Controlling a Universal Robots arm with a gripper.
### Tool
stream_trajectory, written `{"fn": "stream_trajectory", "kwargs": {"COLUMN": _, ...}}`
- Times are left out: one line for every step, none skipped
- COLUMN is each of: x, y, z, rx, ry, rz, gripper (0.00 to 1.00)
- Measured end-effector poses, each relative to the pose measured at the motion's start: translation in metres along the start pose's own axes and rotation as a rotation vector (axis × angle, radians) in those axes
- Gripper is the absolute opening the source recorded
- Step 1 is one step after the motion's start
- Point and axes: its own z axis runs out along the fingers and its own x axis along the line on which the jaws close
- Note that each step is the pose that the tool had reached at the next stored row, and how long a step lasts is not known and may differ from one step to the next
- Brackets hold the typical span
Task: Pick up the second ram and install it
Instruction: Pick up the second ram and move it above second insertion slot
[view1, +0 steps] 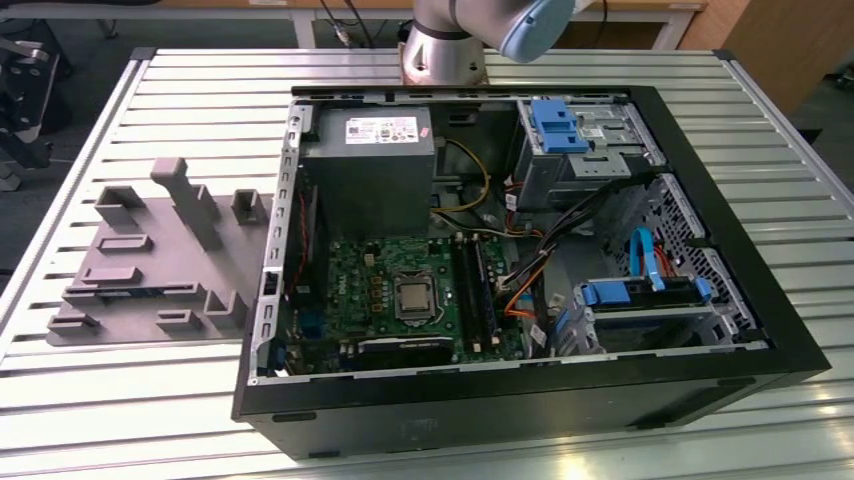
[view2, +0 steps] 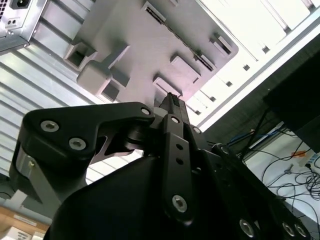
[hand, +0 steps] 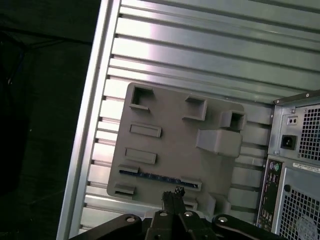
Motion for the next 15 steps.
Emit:
{"fn": "stream_trajectory", "kwargs": {"x": 0.0003, "y": 0.0000, "z": 0.0000, "rx": -0.0002, "ry": 0.0004, "rz": -0.009, "gripper": 0.11}}
{"fn": "stream_trajectory", "kwargs": {"x": 0.0006, "y": 0.0001, "z": 0.0000, "rx": -0.0004, "ry": 0.0008, "rz": -0.017, "gripper": 0.11}}
{"fn": "stream_trajectory", "kwargs": {"x": 0.0007, "y": 0.0001, "z": 0.0000, "rx": -0.0006, "ry": 0.0012, "rz": -0.025, "gripper": 0.11}}
{"fn": "stream_trajectory", "kwargs": {"x": 0.0008, "y": 0.0001, "z": 0.0001, "rx": -0.0008, "ry": 0.0014, "rz": -0.033, "gripper": 0.11}}
{"fn": "stream_trajectory", "kwargs": {"x": 0.0011, "y": 0.0001, "z": 0.0001, "rx": -0.0010, "ry": 0.0018, "rz": -0.041, "gripper": 0.11}}
{"fn": "stream_trajectory", "kwargs": {"x": 0.0012, "y": 0.0002, "z": 0.0001, "rx": -0.0012, "ry": 0.0022, "rz": -0.049, "gripper": 0.11}}
{"fn": "stream_trajectory", "kwargs": {"x": 0.0012, "y": 0.0002, "z": 0.0001, "rx": -0.0013, "ry": 0.0027, "rz": -0.057, "gripper": 0.11}}
{"fn": "stream_trajectory", "kwargs": {"x": 0.0013, "y": 0.0002, "z": 0.0001, "rx": -0.0016, "ry": 0.0029, "rz": -0.065, "gripper": 0.11}}
{"fn": "stream_trajectory", "kwargs": {"x": 0.0014, "y": 0.0002, "z": 0.0001, "rx": -0.0017, "ry": 0.0033, "rz": -0.073, "gripper": 0.11}}
{"fn": "stream_trajectory", "kwargs": {"x": 0.0014, "y": 0.0002, "z": 0.0001, "rx": -0.0019, "ry": 0.0037, "rz": -0.080, "gripper": 0.11}}
{"fn": "stream_trajectory", "kwargs": {"x": 0.0015, "y": 0.0002, "z": 0.0001, "rx": -0.0021, "ry": 0.0041, "rz": -0.088, "gripper": 0.11}}
{"fn": "stream_trajectory", "kwargs": {"x": 0.0015, "y": 0.0002, "z": 0.0001, "rx": -0.0022, "ry": 0.0044, "rz": -0.095, "gripper": 0.11}}
{"fn": "stream_trajectory", "kwargs": {"x": 0.0015, "y": 0.0003, "z": 0.0001, "rx": -0.0025, "ry": 0.0047, "rz": -0.102, "gripper": 0.11}}
{"fn": "stream_trajectory", "kwargs": {"x": 0.0016, "y": 0.0003, "z": 0.0002, "rx": -0.0026, "ry": 0.0049, "rz": -0.109, "gripper": 0.11}}
{"fn": "stream_trajectory", "kwargs": {"x": 0.0017, "y": 0.0003, "z": 0.0002, "rx": -0.0028, "ry": 0.0052, "rz": -0.115, "gripper": 0.11}}
